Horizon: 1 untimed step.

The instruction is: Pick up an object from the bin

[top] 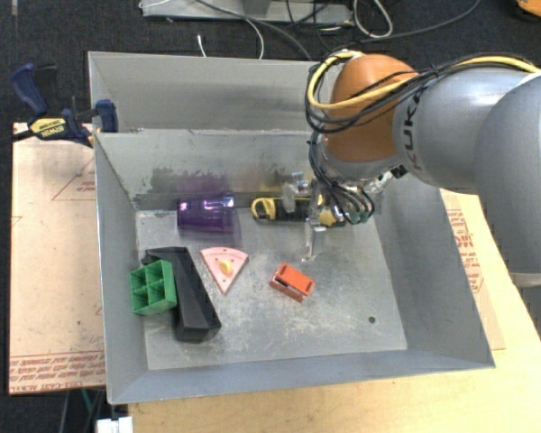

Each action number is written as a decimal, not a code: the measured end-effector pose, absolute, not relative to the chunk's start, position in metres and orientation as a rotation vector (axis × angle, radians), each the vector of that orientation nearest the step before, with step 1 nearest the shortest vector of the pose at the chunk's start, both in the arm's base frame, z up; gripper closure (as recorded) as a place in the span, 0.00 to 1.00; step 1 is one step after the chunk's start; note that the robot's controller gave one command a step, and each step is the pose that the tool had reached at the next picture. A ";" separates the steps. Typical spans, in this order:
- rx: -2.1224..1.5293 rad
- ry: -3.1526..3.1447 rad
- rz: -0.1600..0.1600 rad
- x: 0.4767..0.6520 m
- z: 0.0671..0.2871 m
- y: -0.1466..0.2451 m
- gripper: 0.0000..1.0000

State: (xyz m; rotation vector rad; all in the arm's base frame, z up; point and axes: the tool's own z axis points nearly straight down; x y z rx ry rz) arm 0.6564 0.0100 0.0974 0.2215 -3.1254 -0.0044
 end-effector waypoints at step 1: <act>-0.132 -3.155 -0.017 0.652 0.077 -0.003 0.00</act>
Offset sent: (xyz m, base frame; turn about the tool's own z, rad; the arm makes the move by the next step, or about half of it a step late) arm -0.0002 -0.0365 -0.0274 0.0729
